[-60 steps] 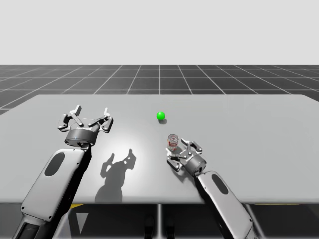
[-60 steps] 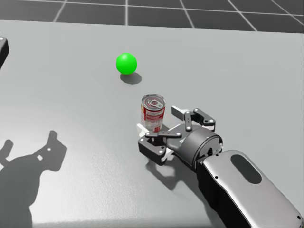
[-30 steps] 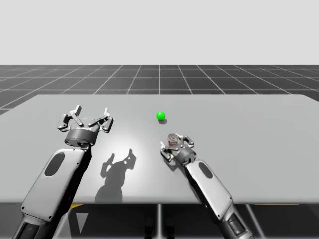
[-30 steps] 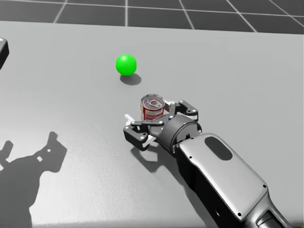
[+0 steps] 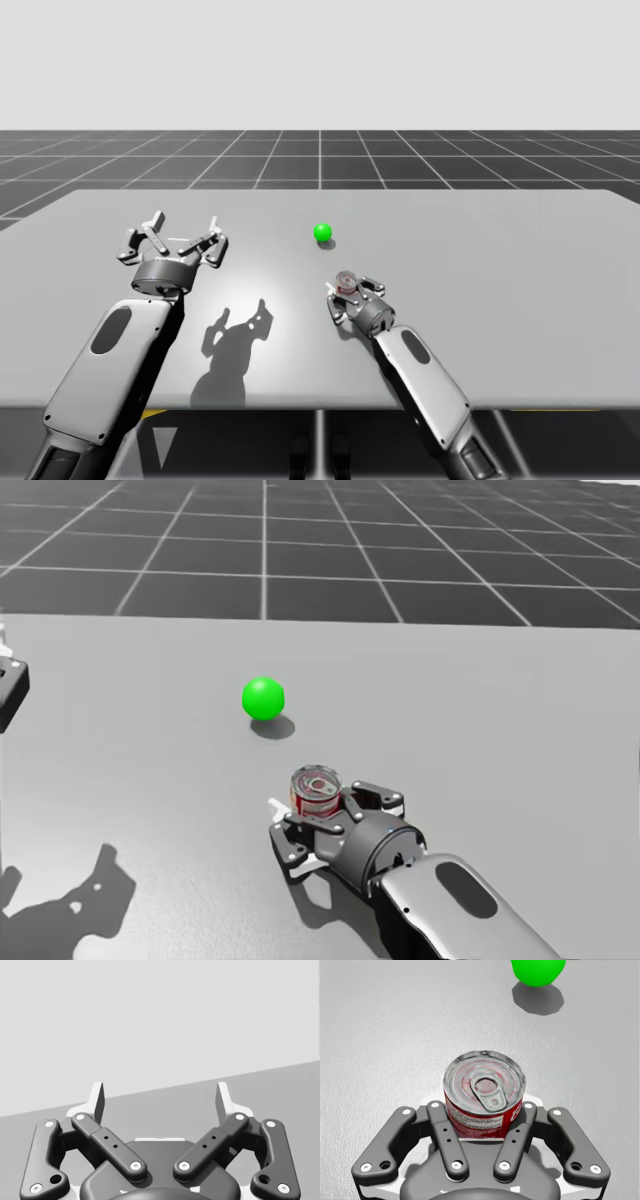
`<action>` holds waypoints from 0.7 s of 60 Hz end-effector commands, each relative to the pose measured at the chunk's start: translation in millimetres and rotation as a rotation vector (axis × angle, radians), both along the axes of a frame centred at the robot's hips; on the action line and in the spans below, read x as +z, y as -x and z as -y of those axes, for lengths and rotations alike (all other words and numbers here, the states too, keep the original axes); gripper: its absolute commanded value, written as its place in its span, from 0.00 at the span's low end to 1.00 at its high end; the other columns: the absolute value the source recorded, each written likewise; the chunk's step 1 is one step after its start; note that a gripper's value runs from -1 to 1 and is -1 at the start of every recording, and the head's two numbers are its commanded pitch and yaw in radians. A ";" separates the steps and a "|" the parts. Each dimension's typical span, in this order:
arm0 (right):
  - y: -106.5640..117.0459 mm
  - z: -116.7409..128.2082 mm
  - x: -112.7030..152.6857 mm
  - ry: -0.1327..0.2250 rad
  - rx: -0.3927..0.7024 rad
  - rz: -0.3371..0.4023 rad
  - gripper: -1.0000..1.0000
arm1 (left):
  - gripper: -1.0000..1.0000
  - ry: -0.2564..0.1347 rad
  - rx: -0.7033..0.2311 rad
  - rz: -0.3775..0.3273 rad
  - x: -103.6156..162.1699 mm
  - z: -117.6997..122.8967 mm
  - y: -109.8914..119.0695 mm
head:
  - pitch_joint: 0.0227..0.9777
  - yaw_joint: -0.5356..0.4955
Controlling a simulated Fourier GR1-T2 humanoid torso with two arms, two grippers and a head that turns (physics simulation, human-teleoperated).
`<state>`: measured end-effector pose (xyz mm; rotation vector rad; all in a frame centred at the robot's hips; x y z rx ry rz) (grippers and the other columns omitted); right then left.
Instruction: Watch the red light. When it turns green, pick up the object.
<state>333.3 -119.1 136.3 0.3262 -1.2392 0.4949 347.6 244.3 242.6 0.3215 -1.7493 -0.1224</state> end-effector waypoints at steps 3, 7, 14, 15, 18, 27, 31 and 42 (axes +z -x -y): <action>-2.2 5.8 -6.2 0.013 -0.088 0.002 1.00 | 0.00 -0.002 -0.005 -0.002 -1.3 2.0 0.3 | 0.54 0.40; -2.0 5.9 -6.7 0.015 -0.086 0.004 1.00 | 0.00 -0.002 -0.005 -0.002 -1.6 2.6 0.6 | 0.49 0.40; -2.3 6.7 -6.7 0.014 -0.087 0.009 1.00 | 0.00 -0.003 -0.005 -0.003 -2.2 2.9 0.5 | 0.44 0.39; -2.2 6.8 -6.5 0.014 -0.087 0.010 1.00 | 0.00 -0.003 -0.005 -0.003 -2.2 2.9 0.5 | 0.44 0.39; -1.7 7.2 -3.4 0.000 -0.081 0.013 1.00 | 0.00 -0.003 -0.005 -0.003 -2.2 2.9 0.5 | 0.43 0.39; 0.4 7.4 17.7 -0.044 -0.072 0.064 1.00 | 0.00 0.001 -0.009 -0.001 -2.3 3.0 1.2 | 0.42 0.39; 1.0 7.9 26.9 -0.056 -0.071 0.085 1.00 | 0.00 0.001 -0.009 -0.001 -2.3 3.0 1.1 | 0.42 0.39; 2.6 13.4 71.1 -0.097 -0.080 0.206 1.00 | 0.00 0.001 -0.009 -0.001 -1.8 3.9 1.2 | 0.41 0.39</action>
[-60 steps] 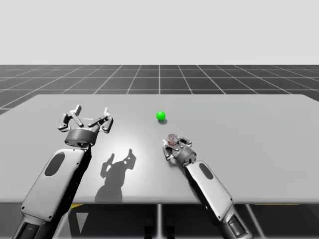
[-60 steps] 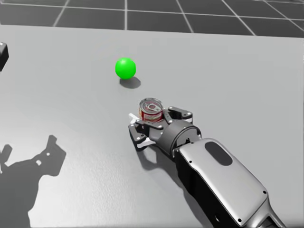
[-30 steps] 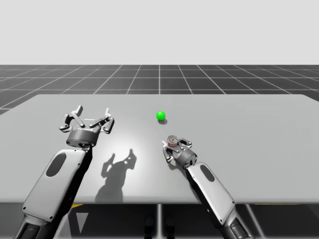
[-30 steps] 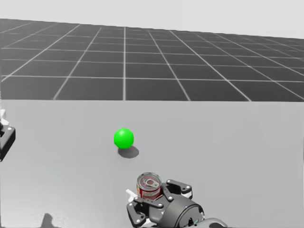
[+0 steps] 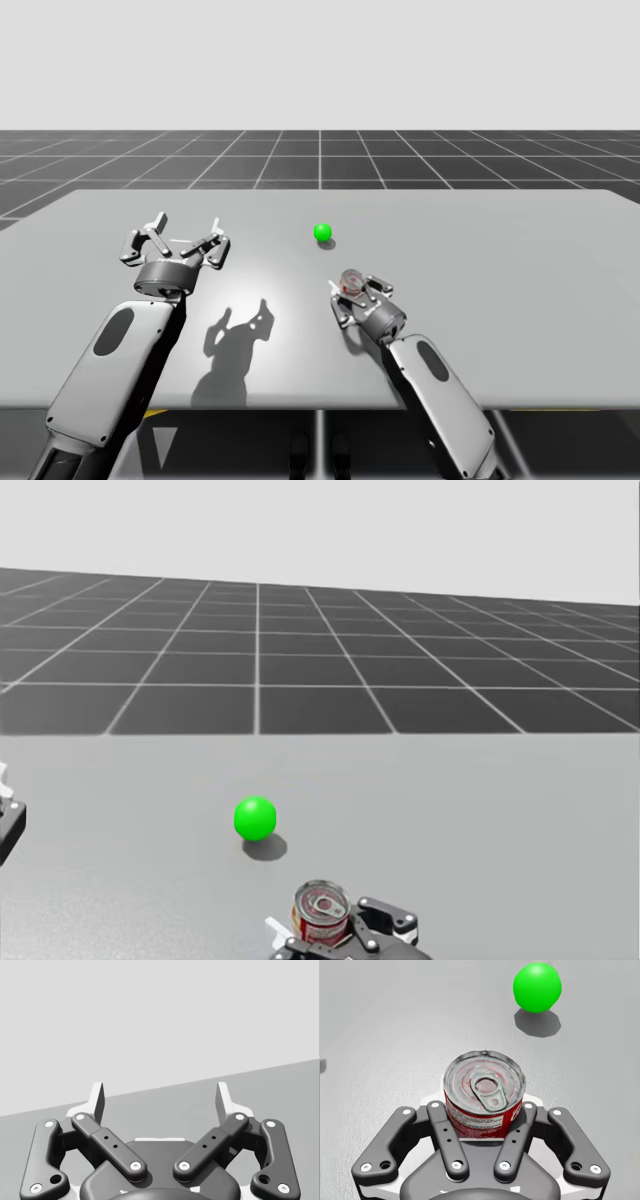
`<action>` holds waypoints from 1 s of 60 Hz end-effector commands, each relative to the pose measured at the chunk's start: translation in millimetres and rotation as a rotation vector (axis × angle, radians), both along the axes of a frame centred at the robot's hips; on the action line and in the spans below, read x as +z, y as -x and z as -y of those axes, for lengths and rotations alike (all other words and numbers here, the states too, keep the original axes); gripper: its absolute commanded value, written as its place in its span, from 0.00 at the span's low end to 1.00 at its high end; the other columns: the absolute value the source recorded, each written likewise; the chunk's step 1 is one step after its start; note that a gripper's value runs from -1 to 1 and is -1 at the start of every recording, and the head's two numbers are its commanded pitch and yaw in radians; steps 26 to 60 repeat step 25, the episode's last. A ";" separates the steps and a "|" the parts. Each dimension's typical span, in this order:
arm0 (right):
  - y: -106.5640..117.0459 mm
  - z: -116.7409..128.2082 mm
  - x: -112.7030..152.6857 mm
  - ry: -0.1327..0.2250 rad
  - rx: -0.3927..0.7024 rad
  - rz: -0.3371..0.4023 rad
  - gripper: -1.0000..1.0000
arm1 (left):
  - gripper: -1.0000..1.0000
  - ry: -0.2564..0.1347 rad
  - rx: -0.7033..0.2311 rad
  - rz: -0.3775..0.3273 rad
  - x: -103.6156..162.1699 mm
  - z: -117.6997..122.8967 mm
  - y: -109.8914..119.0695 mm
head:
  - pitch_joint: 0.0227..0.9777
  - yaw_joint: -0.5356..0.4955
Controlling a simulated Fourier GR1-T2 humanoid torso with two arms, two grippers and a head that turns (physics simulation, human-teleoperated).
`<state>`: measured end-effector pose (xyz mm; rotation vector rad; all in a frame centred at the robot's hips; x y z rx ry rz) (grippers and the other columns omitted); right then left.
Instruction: Watch the red light. When it turns green, pick up the object.
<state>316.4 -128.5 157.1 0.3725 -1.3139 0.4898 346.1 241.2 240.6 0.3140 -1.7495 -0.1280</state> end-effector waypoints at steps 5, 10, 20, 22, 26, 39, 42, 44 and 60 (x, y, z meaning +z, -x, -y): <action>-14.6 7.4 74.1 -0.076 -0.105 0.203 1.00 | 0.00 0.001 -0.001 0.002 0.7 1.2 0.2 | 0.41 0.39; -14.6 10.0 95.5 -0.098 -0.113 0.251 1.00 | 0.00 0.000 -0.001 0.004 0.6 1.3 0.0 | 0.41 0.39; -13.1 18.4 145.6 -0.149 -0.141 0.350 1.00 | 0.00 0.000 0.000 0.004 0.7 1.1 -0.1 | 0.41 0.39; -12.0 21.0 156.0 -0.165 -0.147 0.363 1.00 | 0.00 0.000 0.000 0.005 0.7 1.1 -0.1 | 0.41 0.39; -9.6 24.8 170.4 -0.185 -0.161 0.382 1.00 | 0.00 0.001 0.000 0.005 0.7 1.1 0.0 | 0.41 0.39; -9.6 24.8 170.4 -0.185 -0.161 0.382 1.00 | 0.00 0.001 0.000 0.005 0.7 1.1 0.0 | 0.41 0.39; -9.6 24.8 170.4 -0.185 -0.161 0.382 1.00 | 0.00 0.001 0.000 0.005 0.7 1.1 0.0 | 0.41 0.39; -9.6 24.8 170.4 -0.185 -0.161 0.382 1.00 | 0.00 0.001 0.000 0.005 0.7 1.1 0.0 | 0.41 0.39; -9.6 24.8 170.4 -0.185 -0.161 0.382 1.00 | 0.00 0.001 0.000 0.005 0.7 1.1 0.0 | 0.41 0.39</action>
